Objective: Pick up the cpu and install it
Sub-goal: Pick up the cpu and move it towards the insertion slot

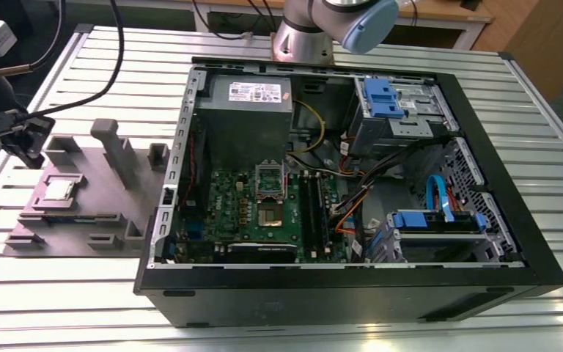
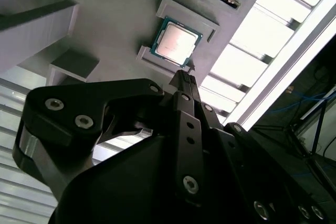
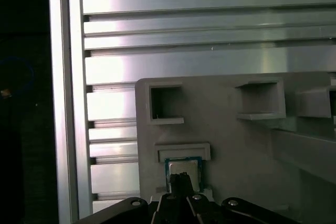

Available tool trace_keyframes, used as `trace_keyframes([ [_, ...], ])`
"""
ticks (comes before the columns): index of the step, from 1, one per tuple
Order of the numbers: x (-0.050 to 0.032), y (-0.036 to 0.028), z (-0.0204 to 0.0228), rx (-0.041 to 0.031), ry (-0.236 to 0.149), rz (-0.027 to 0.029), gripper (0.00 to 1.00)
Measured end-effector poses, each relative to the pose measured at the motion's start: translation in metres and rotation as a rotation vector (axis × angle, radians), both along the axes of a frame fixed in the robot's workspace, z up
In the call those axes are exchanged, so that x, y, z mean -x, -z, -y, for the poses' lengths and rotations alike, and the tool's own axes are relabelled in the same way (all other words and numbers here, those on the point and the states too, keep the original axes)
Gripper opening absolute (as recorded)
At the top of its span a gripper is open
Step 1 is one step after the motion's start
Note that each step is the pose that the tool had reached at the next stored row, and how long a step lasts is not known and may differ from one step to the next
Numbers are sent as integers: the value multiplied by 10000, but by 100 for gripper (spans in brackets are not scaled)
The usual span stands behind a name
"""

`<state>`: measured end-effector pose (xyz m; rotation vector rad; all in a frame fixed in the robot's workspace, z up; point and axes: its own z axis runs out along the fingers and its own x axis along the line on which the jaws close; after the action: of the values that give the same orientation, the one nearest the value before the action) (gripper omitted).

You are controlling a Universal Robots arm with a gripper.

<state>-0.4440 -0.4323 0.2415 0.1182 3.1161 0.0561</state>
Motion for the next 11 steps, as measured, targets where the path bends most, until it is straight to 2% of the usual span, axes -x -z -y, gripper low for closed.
trace_keyframes([
  [6,-41,35,27,7,-1,-19,10],
  [11,-68,88,39,13,0,-19,10],
])
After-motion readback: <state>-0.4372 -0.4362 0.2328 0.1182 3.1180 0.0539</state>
